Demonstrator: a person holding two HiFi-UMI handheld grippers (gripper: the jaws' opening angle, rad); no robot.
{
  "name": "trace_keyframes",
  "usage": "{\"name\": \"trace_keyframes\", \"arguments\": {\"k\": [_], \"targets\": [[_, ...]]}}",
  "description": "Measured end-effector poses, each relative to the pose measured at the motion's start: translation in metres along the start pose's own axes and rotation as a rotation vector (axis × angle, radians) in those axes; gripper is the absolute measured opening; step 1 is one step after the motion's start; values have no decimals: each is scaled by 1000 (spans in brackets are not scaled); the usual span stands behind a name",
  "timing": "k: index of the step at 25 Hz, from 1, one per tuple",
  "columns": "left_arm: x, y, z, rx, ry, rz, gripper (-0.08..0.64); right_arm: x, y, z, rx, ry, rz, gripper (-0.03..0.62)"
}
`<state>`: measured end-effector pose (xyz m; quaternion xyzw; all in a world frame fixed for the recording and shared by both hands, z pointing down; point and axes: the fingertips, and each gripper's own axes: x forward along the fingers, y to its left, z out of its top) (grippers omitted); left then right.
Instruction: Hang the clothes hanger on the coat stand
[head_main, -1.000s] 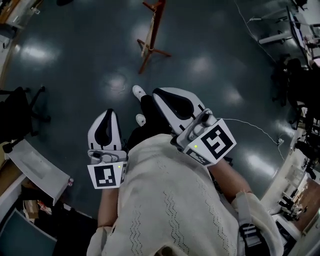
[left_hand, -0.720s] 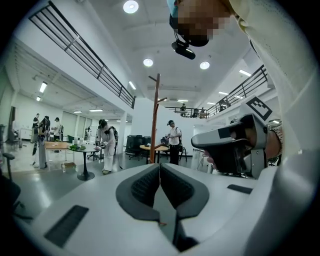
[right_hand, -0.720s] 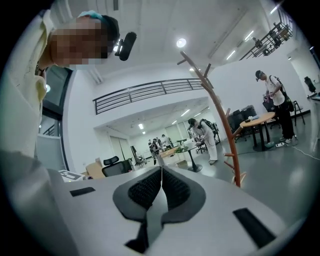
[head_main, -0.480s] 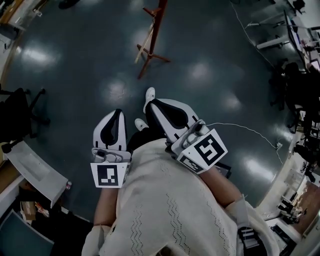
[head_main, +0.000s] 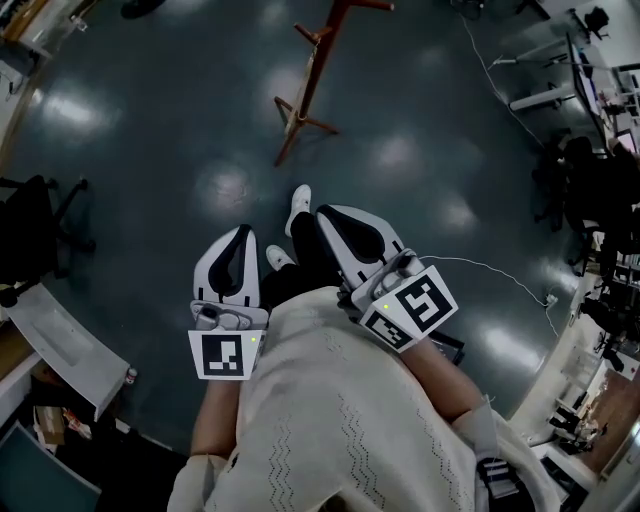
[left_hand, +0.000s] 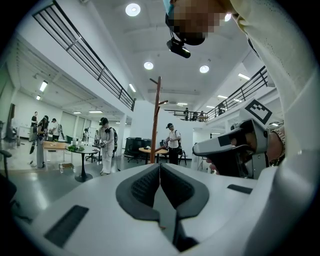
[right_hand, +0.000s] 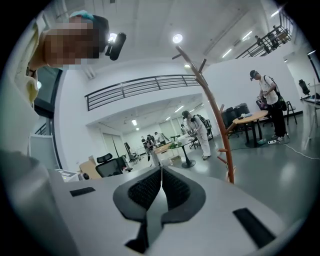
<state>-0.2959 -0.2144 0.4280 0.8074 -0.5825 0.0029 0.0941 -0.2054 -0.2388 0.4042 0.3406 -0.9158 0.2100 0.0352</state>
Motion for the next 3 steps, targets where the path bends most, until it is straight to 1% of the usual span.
{"name": "trace_keyframes", "arguments": {"k": [3], "targets": [[-6,5,-4,1,17,5,14,8,-1,-4,21,10,-10,25]]}}
